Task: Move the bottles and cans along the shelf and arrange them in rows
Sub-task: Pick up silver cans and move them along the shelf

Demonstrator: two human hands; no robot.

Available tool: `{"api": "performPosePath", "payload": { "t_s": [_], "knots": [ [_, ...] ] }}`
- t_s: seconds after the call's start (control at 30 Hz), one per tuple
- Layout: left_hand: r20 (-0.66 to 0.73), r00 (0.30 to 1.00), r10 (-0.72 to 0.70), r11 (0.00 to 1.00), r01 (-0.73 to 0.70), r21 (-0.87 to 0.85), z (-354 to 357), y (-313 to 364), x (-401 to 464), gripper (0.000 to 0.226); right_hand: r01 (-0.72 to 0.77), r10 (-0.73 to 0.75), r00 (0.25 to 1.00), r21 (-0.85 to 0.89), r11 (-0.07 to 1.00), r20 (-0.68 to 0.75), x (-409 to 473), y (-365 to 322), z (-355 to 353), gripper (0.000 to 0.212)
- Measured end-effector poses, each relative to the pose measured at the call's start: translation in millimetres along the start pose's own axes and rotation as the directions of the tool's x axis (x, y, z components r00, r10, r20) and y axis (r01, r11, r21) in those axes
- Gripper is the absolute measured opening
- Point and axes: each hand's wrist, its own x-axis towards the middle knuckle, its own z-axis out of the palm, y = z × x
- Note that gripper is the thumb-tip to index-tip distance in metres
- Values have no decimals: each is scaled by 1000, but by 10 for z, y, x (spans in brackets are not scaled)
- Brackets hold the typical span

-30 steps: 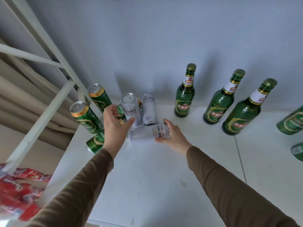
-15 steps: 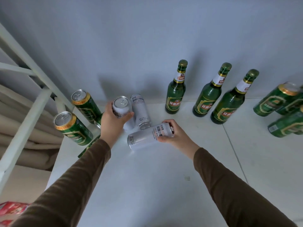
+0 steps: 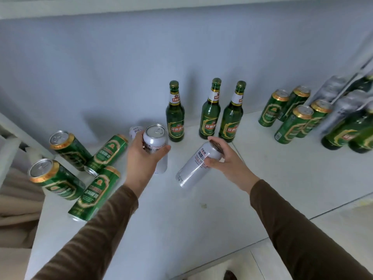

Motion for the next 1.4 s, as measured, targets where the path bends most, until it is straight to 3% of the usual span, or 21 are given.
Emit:
{"api": "performPosePath", "payload": {
  "t_s": [0.3, 0.5, 0.7, 1.4],
  "knots": [
    [256, 967, 16, 998, -2, -56, 1317, 459, -482, 58, 39, -41, 972, -14, 999, -232, -670, 91, -1202, 59],
    [320, 947, 13, 995, 19, -97, 2482, 899, -918, 58, 51, -58, 948, -31, 998, -314, -1166, 290, -2308, 63],
    [348, 937, 24, 992, 20, -123, 3491, 1259, -1218, 56, 36, -66, 940, -95, 995, -336, -1462, 468, -3323, 69],
    [512, 858, 48, 991, 25, -135, 5750, 1818, -1262, 58, -24, -59, 903, -188, 982, -425, -1416, 1065, -5442, 63]
  ]
}}
